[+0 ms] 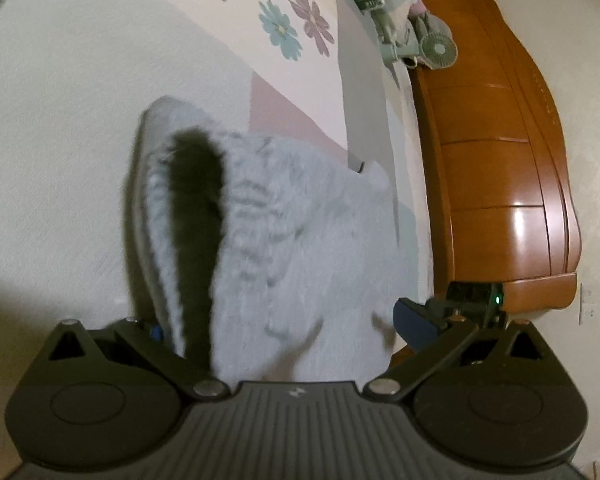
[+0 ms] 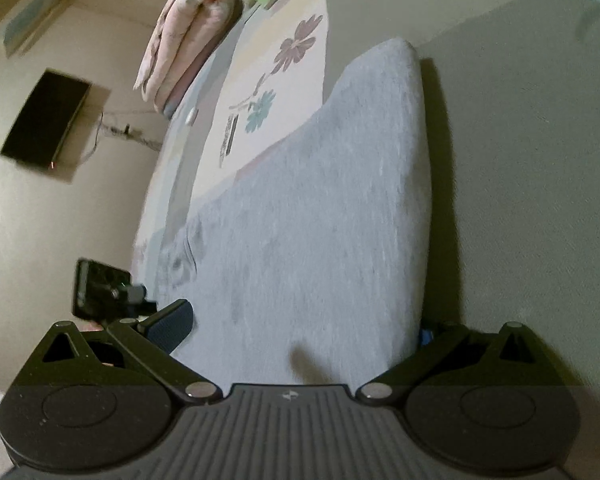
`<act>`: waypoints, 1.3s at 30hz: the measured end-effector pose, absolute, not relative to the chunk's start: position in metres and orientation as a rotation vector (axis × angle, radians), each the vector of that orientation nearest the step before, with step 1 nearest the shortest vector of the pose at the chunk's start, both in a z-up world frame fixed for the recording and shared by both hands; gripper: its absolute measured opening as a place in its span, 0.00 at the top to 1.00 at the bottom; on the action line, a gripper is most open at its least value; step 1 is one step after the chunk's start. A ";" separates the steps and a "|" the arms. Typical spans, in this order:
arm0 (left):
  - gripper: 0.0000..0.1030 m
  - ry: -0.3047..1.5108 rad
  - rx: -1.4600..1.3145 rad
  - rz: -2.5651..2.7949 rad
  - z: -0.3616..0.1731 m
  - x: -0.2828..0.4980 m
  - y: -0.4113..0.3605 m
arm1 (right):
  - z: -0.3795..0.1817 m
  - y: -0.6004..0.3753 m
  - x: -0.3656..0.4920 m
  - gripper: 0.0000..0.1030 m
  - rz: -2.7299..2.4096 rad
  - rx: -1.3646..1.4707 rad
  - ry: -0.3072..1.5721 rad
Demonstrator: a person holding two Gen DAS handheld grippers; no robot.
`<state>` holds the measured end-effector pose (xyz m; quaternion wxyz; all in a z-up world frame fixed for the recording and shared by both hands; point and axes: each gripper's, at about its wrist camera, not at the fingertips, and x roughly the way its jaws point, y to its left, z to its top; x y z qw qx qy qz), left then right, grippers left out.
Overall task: Fold clothes
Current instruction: 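Grasp the elastic waistband end of the grey pants with the left gripper, then hold the waistband with the left gripper while the right gripper grasps the pants beside it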
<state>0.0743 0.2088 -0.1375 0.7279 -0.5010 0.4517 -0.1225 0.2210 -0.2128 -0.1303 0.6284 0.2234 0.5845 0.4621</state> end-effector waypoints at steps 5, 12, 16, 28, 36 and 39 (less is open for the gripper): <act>0.01 0.978 -1.103 -0.321 -0.139 0.071 0.212 | -0.134 -0.209 0.229 0.00 1.069 0.564 1.325; 0.01 0.982 -1.099 -0.327 -0.138 0.067 0.213 | -0.133 -0.212 0.223 0.00 1.126 0.517 1.236; 0.01 0.974 -1.116 -0.341 -0.141 0.067 0.216 | -0.134 -0.211 0.224 0.00 1.112 0.517 1.239; 0.23 1.007 -1.066 -0.360 -0.144 0.068 0.221 | -0.133 -0.219 0.215 0.00 1.127 0.497 1.199; 0.64 0.969 -1.088 -0.321 -0.163 0.054 0.236 | -0.133 -0.221 0.215 0.07 1.132 0.465 1.191; 0.64 0.983 -1.097 -0.337 -0.164 0.058 0.237 | -0.133 -0.222 0.216 0.12 1.127 0.456 1.190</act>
